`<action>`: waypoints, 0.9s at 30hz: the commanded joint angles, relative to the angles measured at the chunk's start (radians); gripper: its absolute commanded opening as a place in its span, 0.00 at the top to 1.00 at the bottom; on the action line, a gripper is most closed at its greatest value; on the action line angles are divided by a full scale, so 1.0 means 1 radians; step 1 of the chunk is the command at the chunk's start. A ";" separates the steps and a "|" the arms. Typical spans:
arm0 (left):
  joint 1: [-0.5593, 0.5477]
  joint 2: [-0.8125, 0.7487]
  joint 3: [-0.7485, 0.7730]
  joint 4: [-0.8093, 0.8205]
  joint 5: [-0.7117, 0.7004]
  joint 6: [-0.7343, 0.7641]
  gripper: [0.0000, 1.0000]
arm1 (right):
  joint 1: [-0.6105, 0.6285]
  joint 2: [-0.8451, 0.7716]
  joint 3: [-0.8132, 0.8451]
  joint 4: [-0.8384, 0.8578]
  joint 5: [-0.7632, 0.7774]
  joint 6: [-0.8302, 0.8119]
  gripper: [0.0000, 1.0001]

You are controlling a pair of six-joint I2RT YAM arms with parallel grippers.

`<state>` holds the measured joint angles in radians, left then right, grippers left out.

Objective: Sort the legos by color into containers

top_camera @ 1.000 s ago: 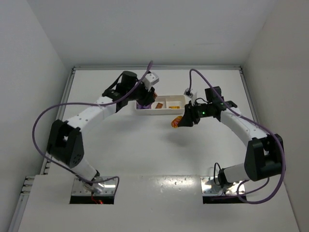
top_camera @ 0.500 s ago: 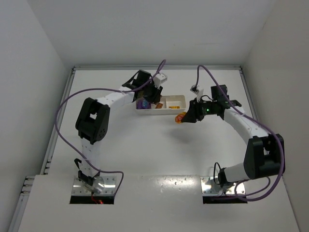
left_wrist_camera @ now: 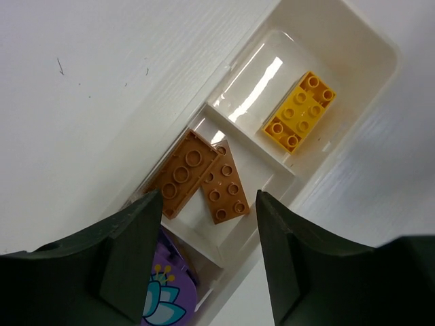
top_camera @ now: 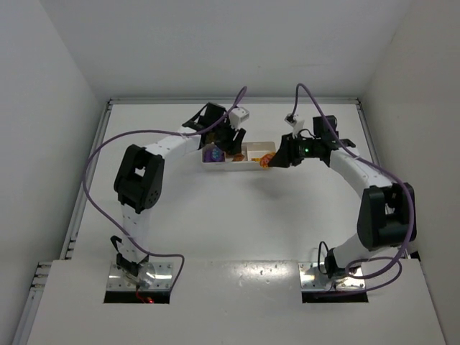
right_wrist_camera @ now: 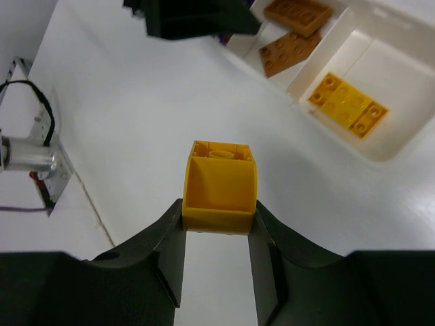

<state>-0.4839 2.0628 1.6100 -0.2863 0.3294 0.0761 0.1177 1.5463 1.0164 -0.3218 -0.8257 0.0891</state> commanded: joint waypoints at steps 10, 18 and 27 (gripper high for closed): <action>0.030 -0.368 -0.128 0.062 -0.044 -0.052 0.25 | 0.049 0.244 0.226 0.141 0.276 0.041 0.95; 0.093 -0.486 -0.225 0.053 -0.113 -0.072 0.00 | 0.050 0.360 0.257 0.161 0.333 0.031 0.90; 0.136 -0.526 -0.286 0.044 -0.081 -0.091 0.00 | 0.086 0.356 0.289 0.149 0.402 0.031 0.29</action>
<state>-0.3626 1.5948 1.3361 -0.2531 0.2325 0.0139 0.1875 1.9217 1.2587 -0.2008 -0.4694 0.1322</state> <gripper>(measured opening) 1.000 0.656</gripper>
